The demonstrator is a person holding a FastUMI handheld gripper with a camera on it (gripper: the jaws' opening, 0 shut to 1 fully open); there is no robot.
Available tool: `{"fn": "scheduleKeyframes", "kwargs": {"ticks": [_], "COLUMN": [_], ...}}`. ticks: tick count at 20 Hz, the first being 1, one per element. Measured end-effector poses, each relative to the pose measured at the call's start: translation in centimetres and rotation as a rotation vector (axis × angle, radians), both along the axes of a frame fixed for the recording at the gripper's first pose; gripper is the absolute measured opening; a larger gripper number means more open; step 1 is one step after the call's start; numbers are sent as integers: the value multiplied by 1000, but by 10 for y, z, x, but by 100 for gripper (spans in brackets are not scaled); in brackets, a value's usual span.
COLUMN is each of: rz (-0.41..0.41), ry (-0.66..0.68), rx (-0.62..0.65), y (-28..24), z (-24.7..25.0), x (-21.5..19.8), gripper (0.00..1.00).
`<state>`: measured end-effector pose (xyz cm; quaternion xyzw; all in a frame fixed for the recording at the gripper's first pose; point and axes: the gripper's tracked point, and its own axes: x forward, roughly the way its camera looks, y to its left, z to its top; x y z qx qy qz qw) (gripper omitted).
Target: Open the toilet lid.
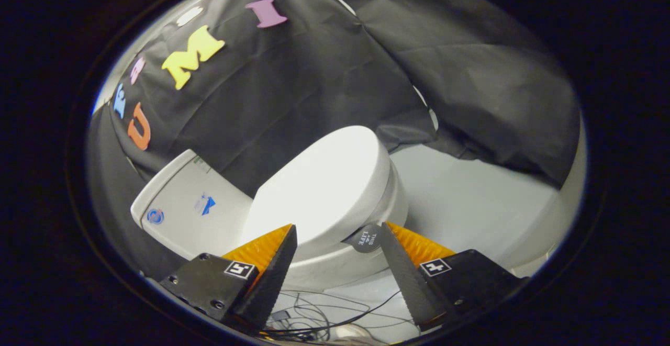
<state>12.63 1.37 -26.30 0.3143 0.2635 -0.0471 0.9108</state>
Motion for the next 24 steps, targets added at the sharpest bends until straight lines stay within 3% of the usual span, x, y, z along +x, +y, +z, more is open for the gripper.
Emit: {"fn": "scheduleKeyframes", "kwargs": {"ticks": [4,7,10,15,18,23,24], "rz": [-33,-51,-90,-81,-81,-95,-102], "ry": [49,119,127,194,208,210,207], "rx": [33,156,232,321,378,452,468], "y": [-13,-10,-17,-13,-7,-10,-9], "z": [-20,-37,-44,-60,-67,-68,-68], "x": [7,5,9,12,18,24,25], "gripper": [98,97,89,77,64,26,26]}}
